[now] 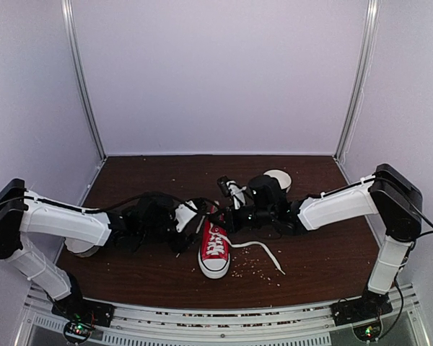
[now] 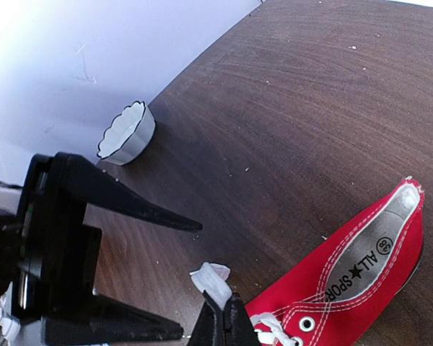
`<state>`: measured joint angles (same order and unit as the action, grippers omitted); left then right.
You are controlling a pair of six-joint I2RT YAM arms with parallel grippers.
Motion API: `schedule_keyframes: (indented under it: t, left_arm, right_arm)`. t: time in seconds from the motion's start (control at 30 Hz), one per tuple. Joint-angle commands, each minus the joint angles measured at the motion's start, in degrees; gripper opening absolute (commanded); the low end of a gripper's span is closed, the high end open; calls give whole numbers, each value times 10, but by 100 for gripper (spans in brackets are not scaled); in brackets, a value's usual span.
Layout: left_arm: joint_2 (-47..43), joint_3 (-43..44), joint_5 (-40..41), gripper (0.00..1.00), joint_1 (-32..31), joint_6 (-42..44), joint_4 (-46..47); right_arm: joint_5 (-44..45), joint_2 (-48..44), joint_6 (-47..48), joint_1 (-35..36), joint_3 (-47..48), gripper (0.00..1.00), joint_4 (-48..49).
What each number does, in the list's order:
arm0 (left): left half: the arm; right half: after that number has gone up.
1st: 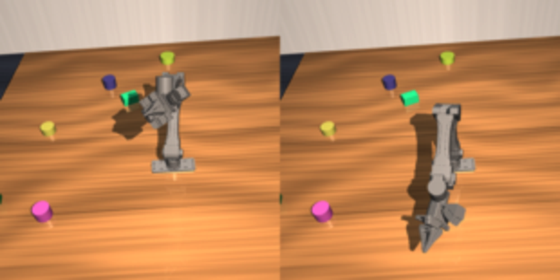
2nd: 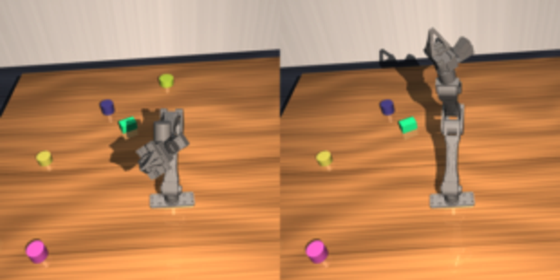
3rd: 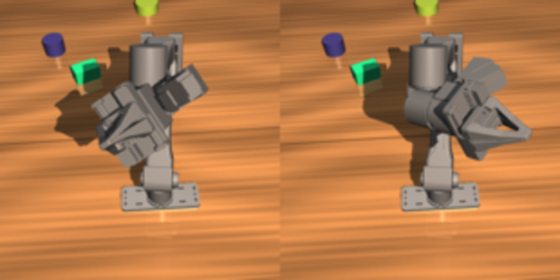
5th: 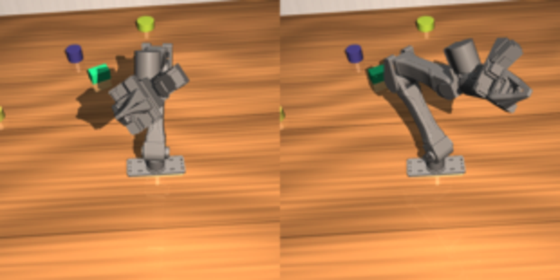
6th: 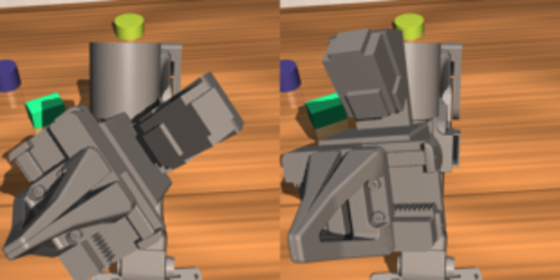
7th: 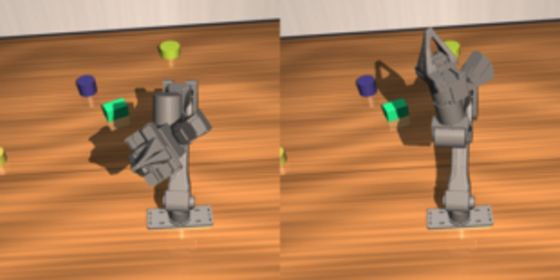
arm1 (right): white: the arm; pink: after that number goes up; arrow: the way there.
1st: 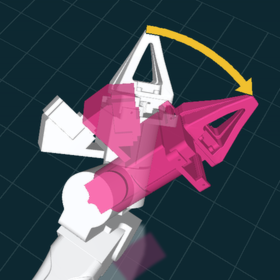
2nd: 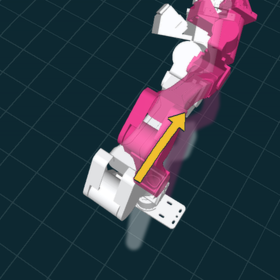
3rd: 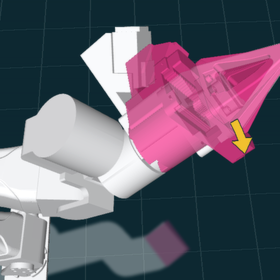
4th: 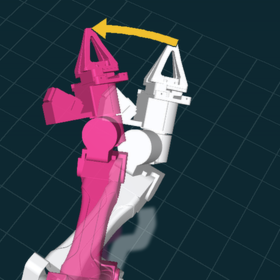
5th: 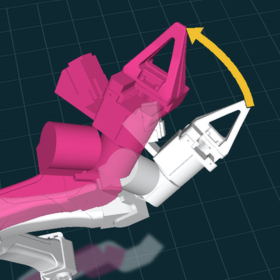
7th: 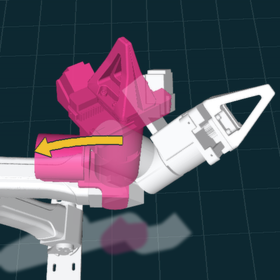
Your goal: Tie the shoes
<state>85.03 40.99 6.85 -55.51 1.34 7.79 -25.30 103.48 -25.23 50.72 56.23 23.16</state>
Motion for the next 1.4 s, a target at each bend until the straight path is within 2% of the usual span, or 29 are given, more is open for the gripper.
schedule_keyframes:
  t: [0.0, 0.1, 0.2, 0.37, 0.57, 0.63, 0.77, 0.83, 0.9, 1.1, 1.17, 1.2, 1.3, 1.37]
  left_arm:
    - [35, 33, 55, 65, -23, -48, 85]
    - [68, 71, 67, 65, -28, -85, 59]
    - [85, 83, 121, 62, -32, -150, 46]
    - [96, 56, 137, 63, -37, -182, 123]
    - [114, 41, 121, 57, -38, -173, 182]
    - [120, 43, 111, 50, -38, -169, 188]
    - [122, 48, 112, 15, -37, -170, 177]
    - [121, 45, 114, 5, -37, -171, 177]
    - [120, 44, 114, 0, -37, -172, 176]
    - [121, 41, 106, 0, -37, -169, 183]
    - [121, 40, 106, 0, -37, -169, 186]
    - [121, 39, 105, 0, -37, -169, 188]
    - [122, 35, 94, 0, -32, -169, 194]
    - [123, 34, 87, 0, -30, -169, 197]
  right_arm:
    - [16, -7, -91, -3, -5, 0, 35]
    - [21, -2, -120, -2, -13, 0, 62]
    - [27, 3, -134, -2, -17, 0, 81]
    - [24, 10, -141, -2, -18, 0, 90]
    - [17, 10, -140, -3, -17, 0, 92]
    - [17, 9, -138, -4, -16, 0, 86]
    - [9, 12, -141, -3, -10, 0, 84]
    - [8, 14, -142, -3, -6, 0, 82]
    - [6, 15, -141, -3, -2, 0, 77]
    - [12, 8, -136, -3, 1, 0, 59]
    - [25, -7, -129, -4, -2, 18, 40]
    - [34, -20, -122, -6, -6, 24, 24]
    - [76, -83, -95, -13, -24, 39, -64]
    - [115, -125, -67, -17, -30, 44, -151]
